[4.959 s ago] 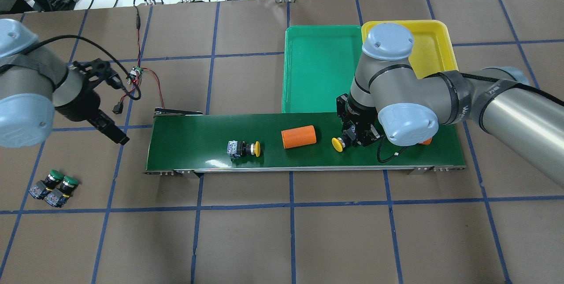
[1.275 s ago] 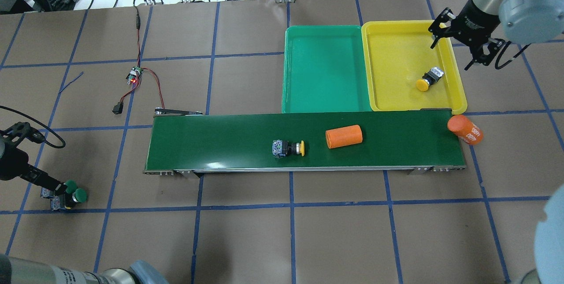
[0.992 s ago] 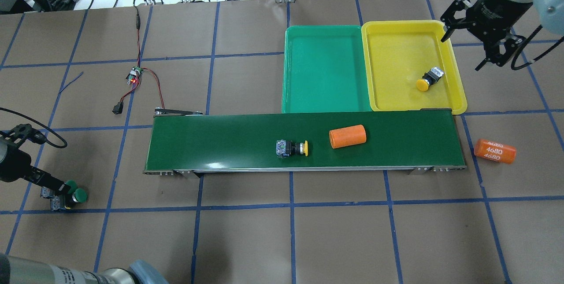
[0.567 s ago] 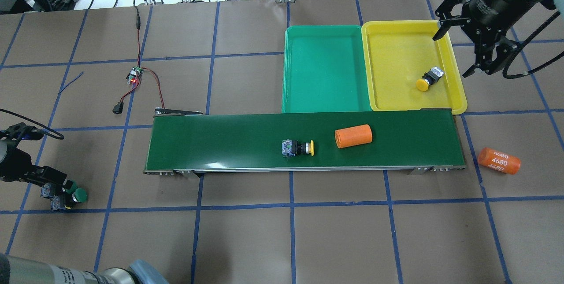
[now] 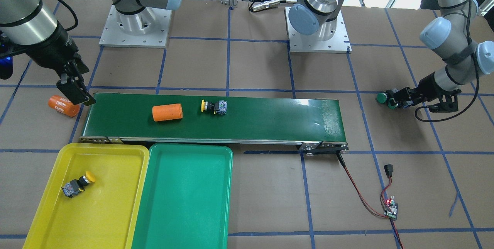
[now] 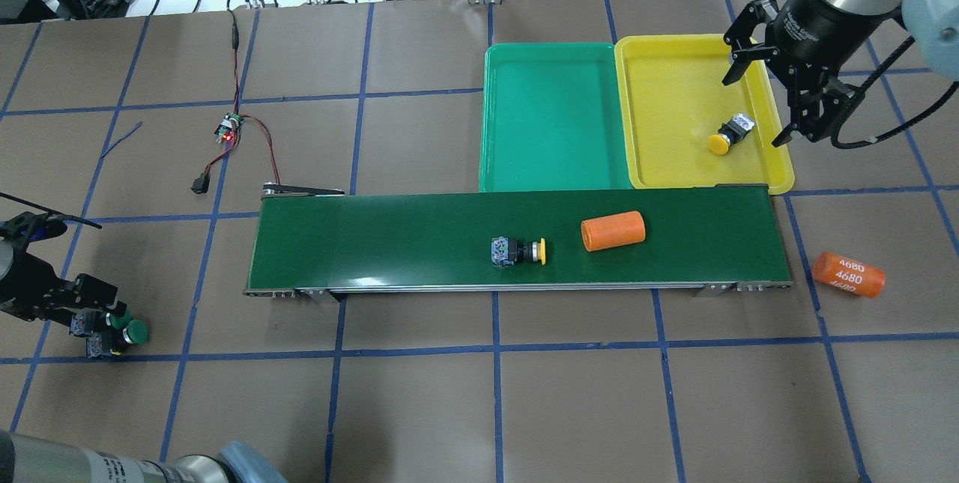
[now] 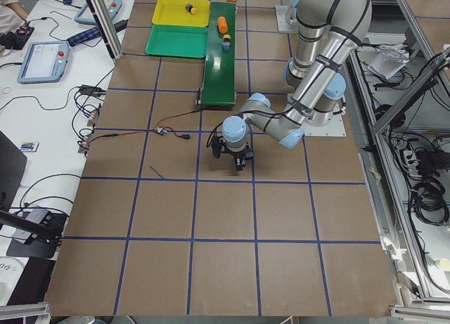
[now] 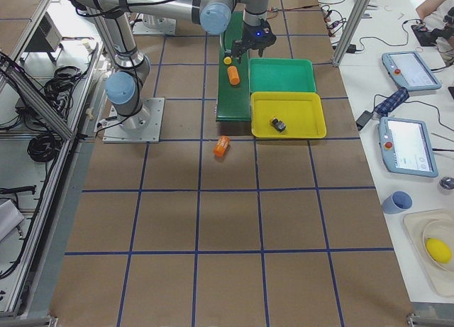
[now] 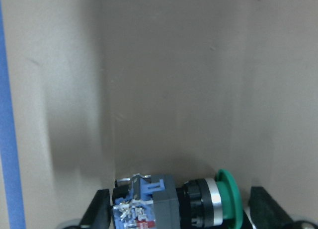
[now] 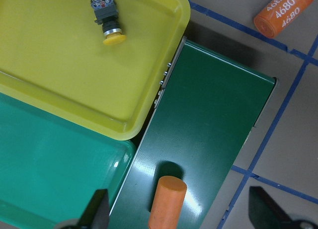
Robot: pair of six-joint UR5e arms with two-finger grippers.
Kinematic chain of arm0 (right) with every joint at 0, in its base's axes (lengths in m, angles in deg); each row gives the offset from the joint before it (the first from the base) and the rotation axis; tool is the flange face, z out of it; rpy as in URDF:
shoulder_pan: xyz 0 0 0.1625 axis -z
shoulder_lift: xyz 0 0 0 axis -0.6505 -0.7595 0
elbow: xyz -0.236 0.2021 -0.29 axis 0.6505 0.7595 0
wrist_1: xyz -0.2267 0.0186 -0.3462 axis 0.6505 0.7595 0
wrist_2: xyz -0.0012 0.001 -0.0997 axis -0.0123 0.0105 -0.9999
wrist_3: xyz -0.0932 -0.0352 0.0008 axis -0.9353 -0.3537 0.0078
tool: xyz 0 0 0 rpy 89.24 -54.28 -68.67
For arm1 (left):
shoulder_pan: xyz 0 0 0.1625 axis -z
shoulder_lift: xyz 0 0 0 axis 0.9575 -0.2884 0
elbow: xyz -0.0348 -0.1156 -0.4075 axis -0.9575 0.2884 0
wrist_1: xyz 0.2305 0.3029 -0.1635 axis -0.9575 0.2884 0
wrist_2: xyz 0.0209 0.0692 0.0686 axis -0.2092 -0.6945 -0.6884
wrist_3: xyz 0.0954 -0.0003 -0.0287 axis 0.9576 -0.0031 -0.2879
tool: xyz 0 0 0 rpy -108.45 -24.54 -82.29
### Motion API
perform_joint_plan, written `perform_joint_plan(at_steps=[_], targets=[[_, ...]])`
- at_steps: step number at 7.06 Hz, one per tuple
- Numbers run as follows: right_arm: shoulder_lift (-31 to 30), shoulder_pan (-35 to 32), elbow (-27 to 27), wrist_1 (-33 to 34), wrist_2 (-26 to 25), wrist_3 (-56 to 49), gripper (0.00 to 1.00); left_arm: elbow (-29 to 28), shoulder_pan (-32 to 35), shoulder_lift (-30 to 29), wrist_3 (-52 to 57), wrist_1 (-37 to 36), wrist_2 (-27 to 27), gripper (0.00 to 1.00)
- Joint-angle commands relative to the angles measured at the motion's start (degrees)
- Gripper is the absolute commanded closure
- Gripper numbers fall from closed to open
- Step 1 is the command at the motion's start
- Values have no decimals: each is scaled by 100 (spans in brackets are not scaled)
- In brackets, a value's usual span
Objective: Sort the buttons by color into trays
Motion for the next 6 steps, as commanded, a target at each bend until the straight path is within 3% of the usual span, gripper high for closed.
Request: perform_joint_plan(at_steps=[1, 3, 4, 6], targets=[[-115, -12, -138, -50, -104, 94, 0, 2, -4, -17, -36, 0, 7, 37], [-457, -108, -487, -34, 106, 1059, 0, -102, 84, 210, -54, 166, 16, 42], [-519, -231, -708, -24, 281, 1123, 0, -242, 284, 394, -72, 446, 364, 42], [-634, -258, -833, 63, 291, 1518, 0, -751, 1082, 886, -1004, 1699, 438, 42]])
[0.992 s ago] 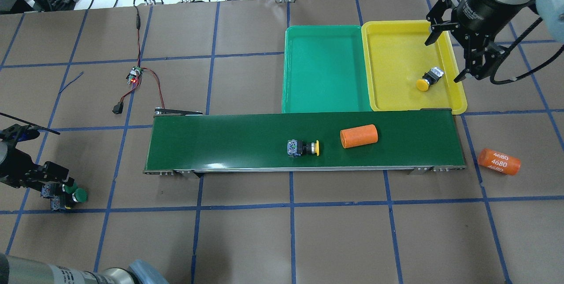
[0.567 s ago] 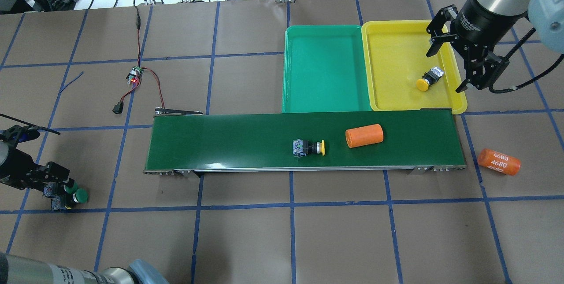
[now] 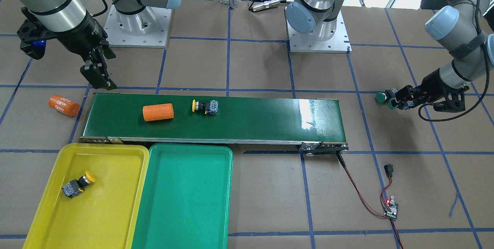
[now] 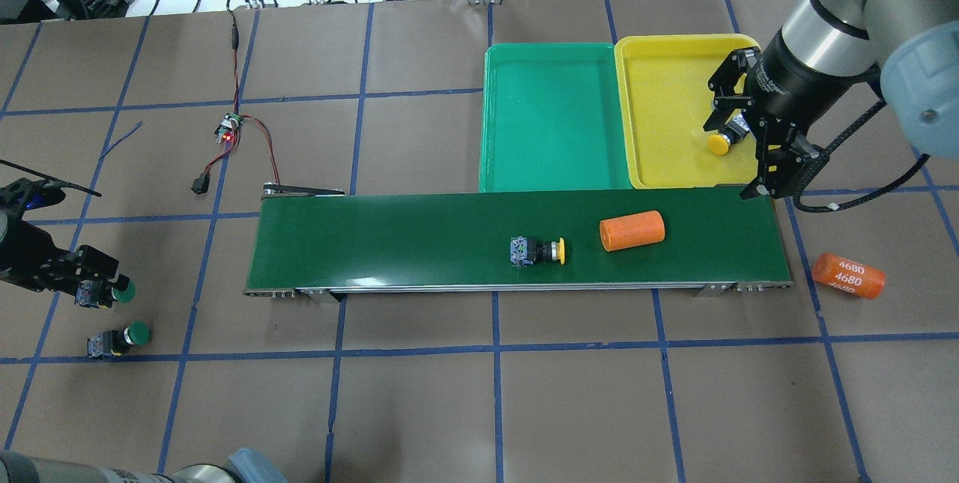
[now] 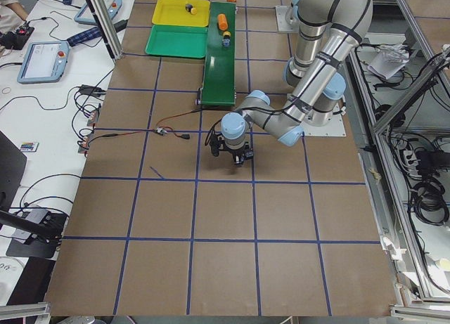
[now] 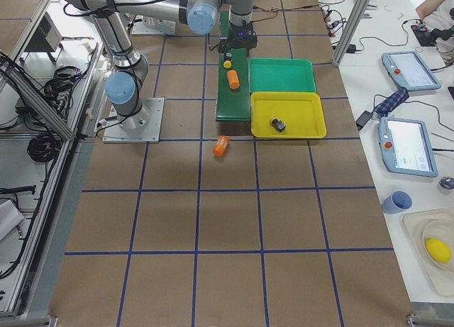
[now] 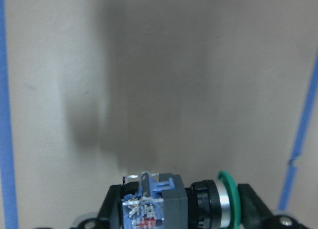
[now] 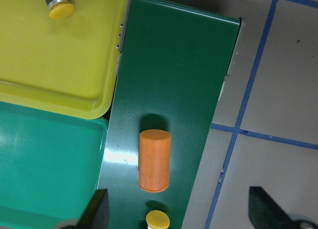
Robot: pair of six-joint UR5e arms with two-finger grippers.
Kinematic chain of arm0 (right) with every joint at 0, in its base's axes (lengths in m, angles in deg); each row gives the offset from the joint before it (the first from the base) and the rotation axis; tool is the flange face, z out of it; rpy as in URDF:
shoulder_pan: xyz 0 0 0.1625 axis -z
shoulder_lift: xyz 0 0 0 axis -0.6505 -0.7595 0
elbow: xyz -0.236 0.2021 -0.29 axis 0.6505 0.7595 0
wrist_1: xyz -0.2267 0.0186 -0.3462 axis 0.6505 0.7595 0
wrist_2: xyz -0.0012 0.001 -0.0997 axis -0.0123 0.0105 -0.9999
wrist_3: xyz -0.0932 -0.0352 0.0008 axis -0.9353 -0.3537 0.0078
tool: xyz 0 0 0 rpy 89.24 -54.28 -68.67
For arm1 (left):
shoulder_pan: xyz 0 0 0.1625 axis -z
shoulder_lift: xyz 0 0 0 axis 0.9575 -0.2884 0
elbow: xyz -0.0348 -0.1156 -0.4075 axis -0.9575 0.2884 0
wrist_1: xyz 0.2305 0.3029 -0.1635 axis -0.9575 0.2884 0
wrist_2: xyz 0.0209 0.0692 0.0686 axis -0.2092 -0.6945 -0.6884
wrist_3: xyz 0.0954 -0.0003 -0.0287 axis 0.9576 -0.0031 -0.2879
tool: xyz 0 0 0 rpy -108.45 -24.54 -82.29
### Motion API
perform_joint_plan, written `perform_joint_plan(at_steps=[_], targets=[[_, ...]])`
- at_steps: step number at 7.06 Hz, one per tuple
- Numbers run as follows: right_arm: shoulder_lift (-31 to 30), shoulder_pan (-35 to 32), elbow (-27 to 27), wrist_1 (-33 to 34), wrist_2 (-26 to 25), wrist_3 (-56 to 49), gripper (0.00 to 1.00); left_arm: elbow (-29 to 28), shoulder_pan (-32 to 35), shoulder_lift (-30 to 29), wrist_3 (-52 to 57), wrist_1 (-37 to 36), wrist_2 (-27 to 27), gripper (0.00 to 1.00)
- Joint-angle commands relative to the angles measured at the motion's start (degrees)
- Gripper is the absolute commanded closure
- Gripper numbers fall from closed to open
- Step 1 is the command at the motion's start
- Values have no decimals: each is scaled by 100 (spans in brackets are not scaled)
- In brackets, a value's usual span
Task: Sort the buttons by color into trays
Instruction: 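Place green button on conveyor with left gripper while right reaches orange cylinder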
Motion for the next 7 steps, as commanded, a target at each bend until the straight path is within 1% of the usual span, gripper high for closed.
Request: perform_joint_plan(at_steps=[1, 2, 3, 4, 5, 6, 7], targets=[[-68, -29, -98, 48, 32, 190, 0, -432, 1056, 486, -1197, 869, 72, 42], [-33, -46, -142, 48, 23, 208, 0, -433, 1671, 593, -1829, 792, 72, 42], [28, -247, -221, 30, 6, 199, 0, -433, 2365, 611, -2801, 661, 72, 42], [150, -388, -317, 135, 23, 217, 0, -433, 2920, 472, -3159, 312, 81, 42], [317, -442, -327, 231, 32, 347, 0, -355, 3465, 392, -3224, -92, 90, 42], [606, -546, -327, 337, 32, 384, 0, -249, 4071, 339, -3233, -288, 107, 41], [800, -739, -327, 547, 14, 601, 0, -118, 4660, 295, -3424, -585, 238, 37]])
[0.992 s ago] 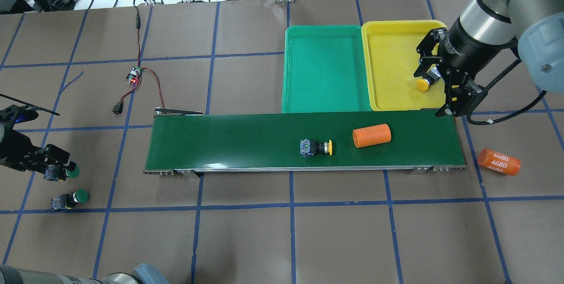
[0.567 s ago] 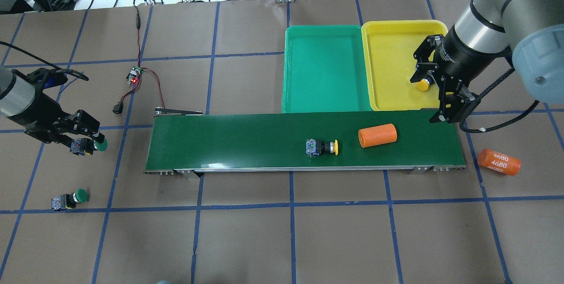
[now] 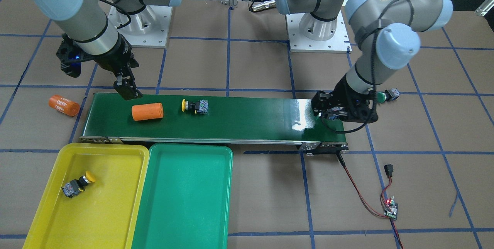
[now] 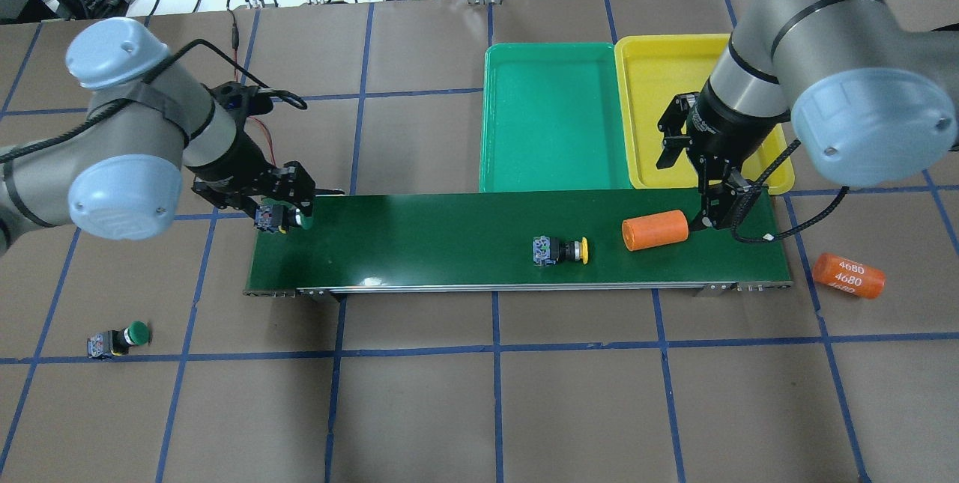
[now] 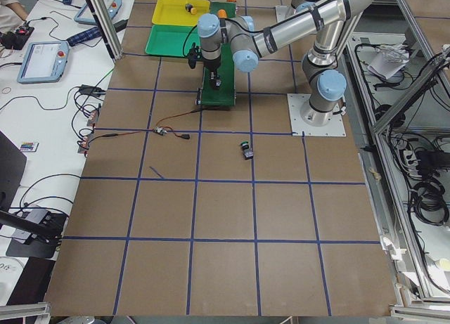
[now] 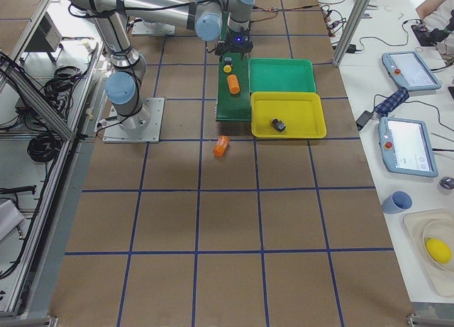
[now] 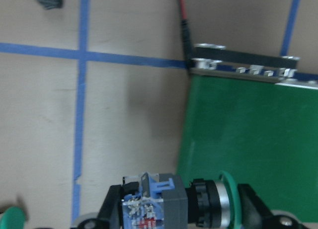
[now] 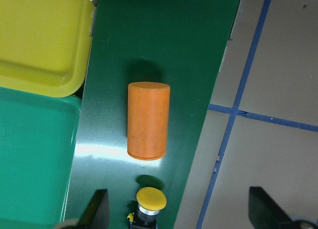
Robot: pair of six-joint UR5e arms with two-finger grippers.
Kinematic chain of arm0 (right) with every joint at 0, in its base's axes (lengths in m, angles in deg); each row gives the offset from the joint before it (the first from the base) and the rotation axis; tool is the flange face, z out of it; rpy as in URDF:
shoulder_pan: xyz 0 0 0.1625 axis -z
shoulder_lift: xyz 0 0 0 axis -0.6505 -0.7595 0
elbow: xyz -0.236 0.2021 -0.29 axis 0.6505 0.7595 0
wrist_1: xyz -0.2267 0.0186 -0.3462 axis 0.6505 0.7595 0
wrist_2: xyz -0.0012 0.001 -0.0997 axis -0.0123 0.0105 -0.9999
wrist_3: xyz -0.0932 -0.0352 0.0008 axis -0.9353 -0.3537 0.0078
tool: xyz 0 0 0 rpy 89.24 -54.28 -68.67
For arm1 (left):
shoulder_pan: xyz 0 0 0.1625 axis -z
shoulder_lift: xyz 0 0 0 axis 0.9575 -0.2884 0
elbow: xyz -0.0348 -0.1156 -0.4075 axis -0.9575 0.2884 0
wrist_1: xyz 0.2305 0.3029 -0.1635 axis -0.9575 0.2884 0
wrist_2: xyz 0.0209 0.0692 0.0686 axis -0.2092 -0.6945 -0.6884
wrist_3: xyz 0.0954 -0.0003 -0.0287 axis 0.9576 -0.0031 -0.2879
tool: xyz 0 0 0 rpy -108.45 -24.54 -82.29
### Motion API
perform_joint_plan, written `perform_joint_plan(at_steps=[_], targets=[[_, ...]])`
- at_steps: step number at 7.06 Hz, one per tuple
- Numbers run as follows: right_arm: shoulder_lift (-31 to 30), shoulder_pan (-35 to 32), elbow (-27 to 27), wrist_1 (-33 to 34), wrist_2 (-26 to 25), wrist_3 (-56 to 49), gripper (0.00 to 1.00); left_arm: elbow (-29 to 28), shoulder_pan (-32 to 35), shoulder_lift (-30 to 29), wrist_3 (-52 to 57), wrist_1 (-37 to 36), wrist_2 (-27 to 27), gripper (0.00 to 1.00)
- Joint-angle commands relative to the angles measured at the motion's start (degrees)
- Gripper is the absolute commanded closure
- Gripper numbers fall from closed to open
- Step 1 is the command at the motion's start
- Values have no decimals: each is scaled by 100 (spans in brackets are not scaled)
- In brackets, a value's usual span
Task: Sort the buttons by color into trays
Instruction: 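Place green button on conveyor with left gripper while right reaches orange cylinder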
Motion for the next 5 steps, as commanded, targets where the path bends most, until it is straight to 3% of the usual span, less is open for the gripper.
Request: perform_joint_plan(at_steps=[1, 2, 3, 5], targets=[[372, -387, -23, 237, -3, 561, 0, 255, 997, -89, -549, -742, 97, 30], [504, -442, -58, 264, 5, 652, 0, 335, 1052, -150, -640, -1016, 132, 23], [549, -468, -119, 368, 6, 835, 0, 397, 1088, -125, -641, -1044, 141, 0], [567, -468, -268, 404, 6, 846, 0, 398, 913, 165, -615, -757, 10, 0]])
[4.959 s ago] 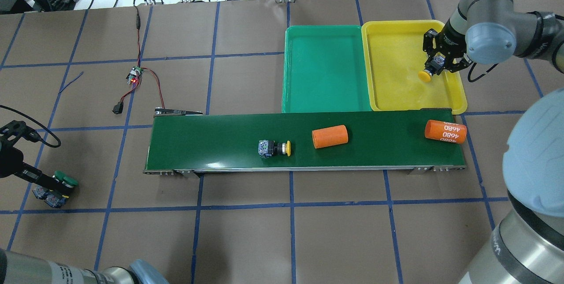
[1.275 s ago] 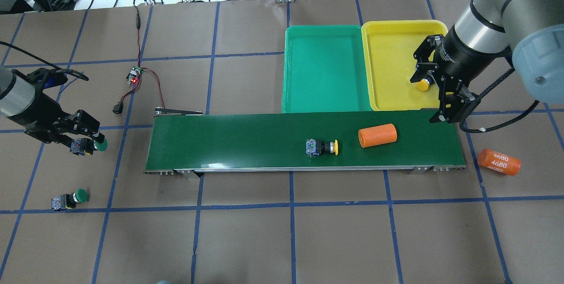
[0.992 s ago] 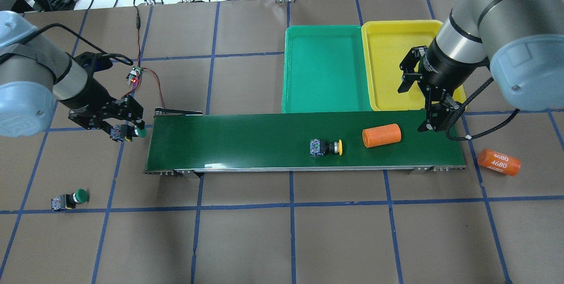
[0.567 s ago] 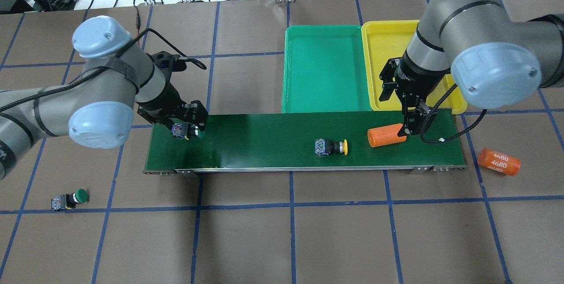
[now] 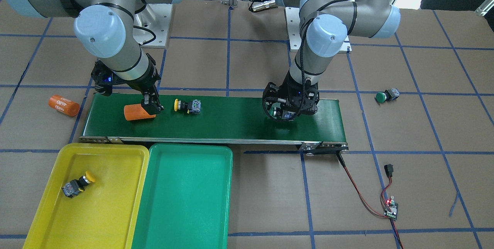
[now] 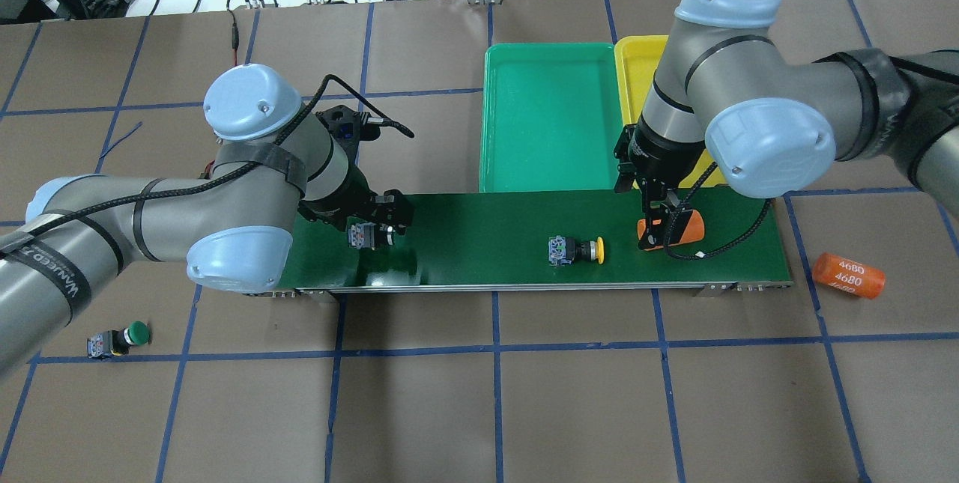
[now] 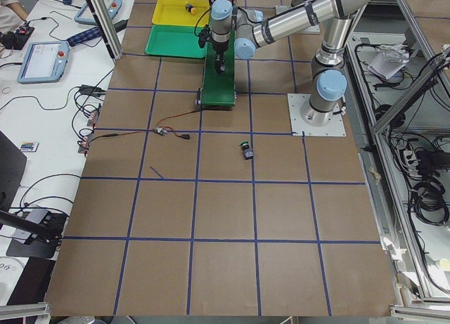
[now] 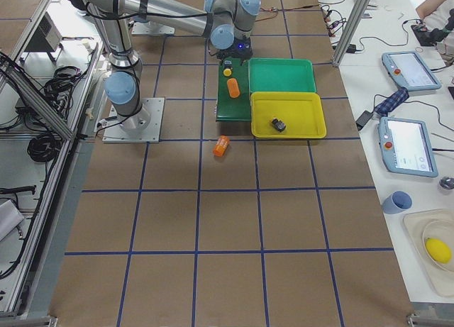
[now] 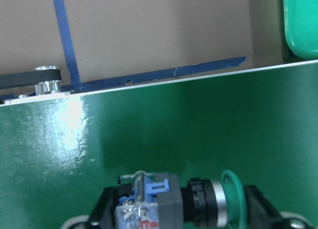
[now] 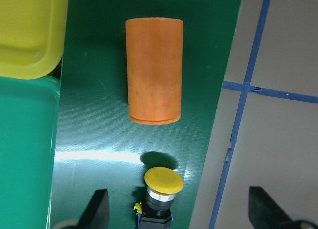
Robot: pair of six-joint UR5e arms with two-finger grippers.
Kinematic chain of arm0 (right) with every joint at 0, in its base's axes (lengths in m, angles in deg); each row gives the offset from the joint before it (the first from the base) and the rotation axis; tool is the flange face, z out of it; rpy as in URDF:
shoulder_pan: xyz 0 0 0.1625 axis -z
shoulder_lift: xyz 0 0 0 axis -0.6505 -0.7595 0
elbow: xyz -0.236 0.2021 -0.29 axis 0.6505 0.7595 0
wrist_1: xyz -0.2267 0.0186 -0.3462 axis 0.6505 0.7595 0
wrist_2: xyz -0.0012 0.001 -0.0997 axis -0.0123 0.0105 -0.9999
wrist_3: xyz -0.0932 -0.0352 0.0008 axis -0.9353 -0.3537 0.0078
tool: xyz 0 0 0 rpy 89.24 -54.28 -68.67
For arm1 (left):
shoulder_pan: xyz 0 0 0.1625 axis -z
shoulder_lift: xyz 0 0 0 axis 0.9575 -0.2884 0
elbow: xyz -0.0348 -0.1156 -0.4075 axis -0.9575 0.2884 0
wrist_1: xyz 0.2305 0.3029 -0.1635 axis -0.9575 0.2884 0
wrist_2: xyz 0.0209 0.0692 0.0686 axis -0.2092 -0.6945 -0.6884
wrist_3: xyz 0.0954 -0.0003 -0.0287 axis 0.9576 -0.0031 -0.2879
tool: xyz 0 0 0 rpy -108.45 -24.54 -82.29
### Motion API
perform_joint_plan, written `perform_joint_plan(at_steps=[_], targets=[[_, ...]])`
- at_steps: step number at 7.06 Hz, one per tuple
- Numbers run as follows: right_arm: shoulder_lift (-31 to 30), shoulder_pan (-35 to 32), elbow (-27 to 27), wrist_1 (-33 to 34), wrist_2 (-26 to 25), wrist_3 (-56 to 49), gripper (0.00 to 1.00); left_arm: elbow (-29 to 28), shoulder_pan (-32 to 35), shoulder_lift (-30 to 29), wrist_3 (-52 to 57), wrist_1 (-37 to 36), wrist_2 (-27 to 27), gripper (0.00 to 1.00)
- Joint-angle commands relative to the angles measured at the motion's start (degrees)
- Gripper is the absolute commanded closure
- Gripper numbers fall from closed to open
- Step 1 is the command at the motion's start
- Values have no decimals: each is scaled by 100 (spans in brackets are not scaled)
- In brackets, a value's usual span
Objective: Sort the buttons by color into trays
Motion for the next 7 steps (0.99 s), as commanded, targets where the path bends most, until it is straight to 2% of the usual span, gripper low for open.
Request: perform_joint_plan(at_steps=[1, 2, 4, 7], targets=[[25, -16, -153, 232, 44, 91, 0, -59, -332, 272, 8, 453, -313, 0], [173, -8, -215, 452, 227, 214, 0, -51, -874, 378, 34, 473, -481, 0], [289, -16, -250, 498, 238, 241, 0, -42, -2472, 485, 104, 473, -553, 0], [526, -138, -303, 787, 229, 259, 0, 168, -4240, 292, 339, 534, -667, 0]])
